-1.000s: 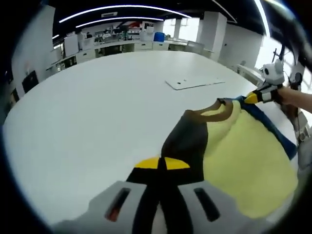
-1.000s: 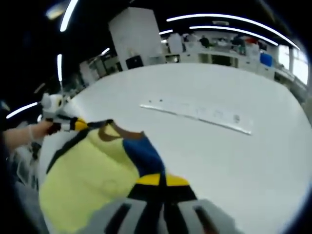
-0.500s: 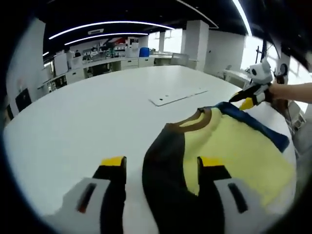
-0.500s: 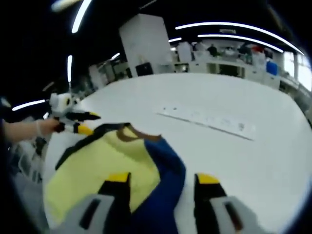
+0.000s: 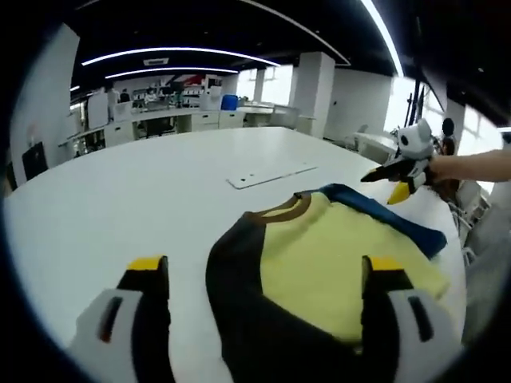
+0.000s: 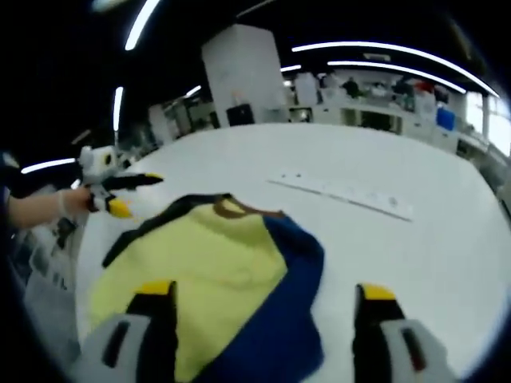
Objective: Fold the garment on the visible template until the final outline fits inside the template.
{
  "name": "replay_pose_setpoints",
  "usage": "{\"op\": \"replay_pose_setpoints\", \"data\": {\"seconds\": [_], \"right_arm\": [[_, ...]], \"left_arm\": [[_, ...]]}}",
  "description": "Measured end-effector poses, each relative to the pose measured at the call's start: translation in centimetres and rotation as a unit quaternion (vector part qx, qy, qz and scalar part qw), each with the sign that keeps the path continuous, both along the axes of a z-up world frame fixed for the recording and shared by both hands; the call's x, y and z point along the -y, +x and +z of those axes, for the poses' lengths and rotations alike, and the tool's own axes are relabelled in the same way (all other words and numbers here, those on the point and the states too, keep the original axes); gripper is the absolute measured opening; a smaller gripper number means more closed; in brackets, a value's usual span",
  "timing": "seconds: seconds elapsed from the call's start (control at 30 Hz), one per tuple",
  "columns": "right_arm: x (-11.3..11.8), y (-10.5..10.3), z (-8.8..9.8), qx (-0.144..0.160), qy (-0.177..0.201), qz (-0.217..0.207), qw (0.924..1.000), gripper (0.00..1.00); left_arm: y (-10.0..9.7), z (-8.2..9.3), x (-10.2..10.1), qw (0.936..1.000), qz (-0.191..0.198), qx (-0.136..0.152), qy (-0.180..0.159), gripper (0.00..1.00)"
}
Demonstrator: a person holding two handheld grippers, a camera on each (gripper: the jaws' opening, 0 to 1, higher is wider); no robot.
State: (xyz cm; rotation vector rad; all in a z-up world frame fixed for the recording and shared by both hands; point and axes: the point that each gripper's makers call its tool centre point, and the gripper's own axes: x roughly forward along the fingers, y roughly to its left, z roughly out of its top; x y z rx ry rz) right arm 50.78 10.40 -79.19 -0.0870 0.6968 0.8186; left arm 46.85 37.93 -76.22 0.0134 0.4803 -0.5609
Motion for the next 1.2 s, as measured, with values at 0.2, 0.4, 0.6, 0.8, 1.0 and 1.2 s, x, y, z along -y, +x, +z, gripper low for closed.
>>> {"op": "replay_pose_setpoints", "data": {"seconds": [0.2,0.4,0.6,0.8,1.0,1.2], "right_arm": [[0.2,-1.9,1.4,0.011,0.002,0.002,0.9999,0.94],[0.8,-4.1,2.7,0.022,0.011,-0.001,0.9997,0.92],[2.1,-5.9,3.6,0.031,0.018,-0.012,0.9993,0.90],[3.6,-9.3,4.1,0.041,0.020,-0.017,0.9988,0.88],[4.6,-11.9,4.1,0.038,0.026,-0.022,0.9987,0.87],[5.2,-13.0,4.1,0.036,0.031,-0.028,0.9985,0.87]], "left_arm": [[-1.7,1.5,-0.2,0.9999,0.002,0.011,-0.008,0.97],[-3.7,2.0,-0.4,0.9998,0.003,0.017,-0.013,0.96],[-6.2,2.4,-0.2,0.9997,0.000,0.021,-0.014,0.94],[-8.2,2.9,-0.5,0.9994,0.004,0.026,-0.021,0.93],[-9.7,2.9,-0.8,0.9990,0.009,0.030,-0.030,0.92],[-10.8,3.0,-0.6,0.9992,0.009,0.029,-0.024,0.92]]}}
